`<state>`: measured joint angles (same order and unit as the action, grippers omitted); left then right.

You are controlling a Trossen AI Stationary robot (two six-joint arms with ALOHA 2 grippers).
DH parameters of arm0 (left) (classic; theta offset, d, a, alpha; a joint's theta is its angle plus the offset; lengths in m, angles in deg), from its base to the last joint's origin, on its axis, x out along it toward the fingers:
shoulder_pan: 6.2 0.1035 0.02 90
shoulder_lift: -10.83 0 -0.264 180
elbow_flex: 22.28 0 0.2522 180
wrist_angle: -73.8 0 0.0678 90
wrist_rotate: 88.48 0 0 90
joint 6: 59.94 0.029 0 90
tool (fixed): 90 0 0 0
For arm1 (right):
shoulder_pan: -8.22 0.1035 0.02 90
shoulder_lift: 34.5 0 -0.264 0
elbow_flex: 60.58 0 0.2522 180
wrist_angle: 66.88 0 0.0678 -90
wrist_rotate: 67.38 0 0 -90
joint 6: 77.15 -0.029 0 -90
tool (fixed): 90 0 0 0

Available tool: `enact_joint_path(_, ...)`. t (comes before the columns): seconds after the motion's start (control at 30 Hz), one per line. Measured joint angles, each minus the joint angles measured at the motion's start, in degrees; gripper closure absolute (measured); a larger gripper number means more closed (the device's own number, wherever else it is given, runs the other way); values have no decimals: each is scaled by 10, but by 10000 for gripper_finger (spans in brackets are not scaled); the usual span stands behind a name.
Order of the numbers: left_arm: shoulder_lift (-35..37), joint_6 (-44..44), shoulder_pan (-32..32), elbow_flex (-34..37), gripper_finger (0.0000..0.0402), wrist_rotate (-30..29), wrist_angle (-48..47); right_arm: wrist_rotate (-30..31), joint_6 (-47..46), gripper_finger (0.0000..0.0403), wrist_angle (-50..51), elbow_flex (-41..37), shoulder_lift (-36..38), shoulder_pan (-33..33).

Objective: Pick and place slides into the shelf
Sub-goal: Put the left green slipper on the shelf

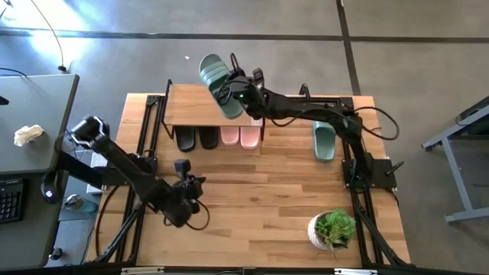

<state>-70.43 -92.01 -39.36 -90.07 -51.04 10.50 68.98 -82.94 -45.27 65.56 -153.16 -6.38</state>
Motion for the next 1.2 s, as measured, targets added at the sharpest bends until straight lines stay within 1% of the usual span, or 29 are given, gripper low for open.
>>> enact_joint_path(0.07,49,48,9,46,401,19,63,-1,-14,403,0,0,-11,-6)
enact_joint_path(0.2,142,122,26,116,401,62,147,20,-55,403,4,-1,-25,-17)
enact_joint_path(0.27,175,146,34,137,401,71,166,31,-74,403,2,0,-34,-21)
enact_joint_path(0.37,203,153,41,152,401,73,177,58,-89,403,0,0,-51,-19)
enact_joint_path(0.57,197,153,43,153,401,74,167,75,-139,403,14,0,-68,-8)
enact_joint_path(0.73,192,148,43,153,401,85,154,134,-172,403,49,0,-67,9)
enact_joint_path(0.8,192,144,43,154,401,87,150,137,-186,403,56,0,-67,14)
enact_joint_path(0.97,192,143,43,154,401,104,151,135,-266,403,95,0,-67,19)
enact_joint_path(1.2,192,142,43,154,401,115,131,134,-315,403,98,0,-76,31)
